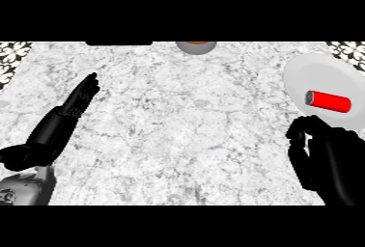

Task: Pick the can from the placemat and place it in the plate

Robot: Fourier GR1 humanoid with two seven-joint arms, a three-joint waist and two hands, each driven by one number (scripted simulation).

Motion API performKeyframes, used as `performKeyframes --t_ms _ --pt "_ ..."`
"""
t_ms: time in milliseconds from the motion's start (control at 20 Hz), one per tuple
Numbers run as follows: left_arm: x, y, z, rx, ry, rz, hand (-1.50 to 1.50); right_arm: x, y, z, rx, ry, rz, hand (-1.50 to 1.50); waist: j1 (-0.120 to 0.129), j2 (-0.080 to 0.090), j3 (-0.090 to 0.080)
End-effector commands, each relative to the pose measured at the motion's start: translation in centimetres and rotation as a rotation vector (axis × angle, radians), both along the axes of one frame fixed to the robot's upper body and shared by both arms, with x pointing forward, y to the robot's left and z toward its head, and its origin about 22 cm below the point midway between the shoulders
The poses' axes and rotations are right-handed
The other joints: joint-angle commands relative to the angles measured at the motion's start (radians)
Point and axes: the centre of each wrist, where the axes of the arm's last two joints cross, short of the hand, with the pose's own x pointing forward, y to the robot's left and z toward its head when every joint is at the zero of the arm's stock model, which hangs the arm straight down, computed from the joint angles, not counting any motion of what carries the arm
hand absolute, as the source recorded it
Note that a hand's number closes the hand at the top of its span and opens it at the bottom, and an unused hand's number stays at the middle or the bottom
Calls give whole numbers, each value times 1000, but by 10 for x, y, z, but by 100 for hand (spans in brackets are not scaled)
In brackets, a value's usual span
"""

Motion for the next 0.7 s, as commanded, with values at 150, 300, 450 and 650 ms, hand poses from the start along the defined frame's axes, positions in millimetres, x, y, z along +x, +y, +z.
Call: performKeyframes --t_ms 150,300,450,650 --pt "1 -5 10 11 -19 -5 0 54 -47 -8 85 -41 -75 150 12 3 0" --pt "5 -1 4 0 4 -10 0 76 -63 -2 128 -83 -70 150 12 4 0" --pt "-7 8 3 -7 -25 0 0 96 -104 -1 175 -122 -100 150 22 5 1" --pt "11 -7 -6 27 -4 -9 0 112 -132 -34 129 -151 -121 150 13 7 1"
